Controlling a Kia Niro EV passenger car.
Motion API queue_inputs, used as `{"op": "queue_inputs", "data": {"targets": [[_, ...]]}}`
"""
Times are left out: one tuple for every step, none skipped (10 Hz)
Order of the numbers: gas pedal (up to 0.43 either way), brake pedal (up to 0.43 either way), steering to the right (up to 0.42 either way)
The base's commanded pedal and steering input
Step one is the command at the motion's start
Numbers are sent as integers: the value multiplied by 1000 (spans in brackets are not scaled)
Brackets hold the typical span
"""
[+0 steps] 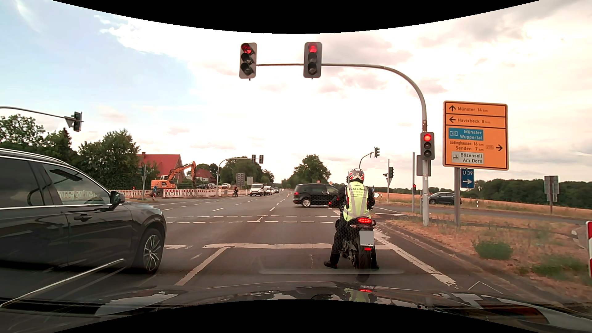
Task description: Follow the waypoints while adhering to traffic rules and regulations
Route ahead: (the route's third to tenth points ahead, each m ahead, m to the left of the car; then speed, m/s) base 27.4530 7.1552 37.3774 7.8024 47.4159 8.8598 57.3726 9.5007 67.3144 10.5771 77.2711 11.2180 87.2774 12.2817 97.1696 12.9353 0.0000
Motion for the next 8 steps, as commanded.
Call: {"op": "queue_inputs", "data": {"targets": [[0,0,4],[0,0,5],[0,0,4],[0,0,4],[0,0,4],[0,0,4],[0,0,4],[0,0,4]]}}
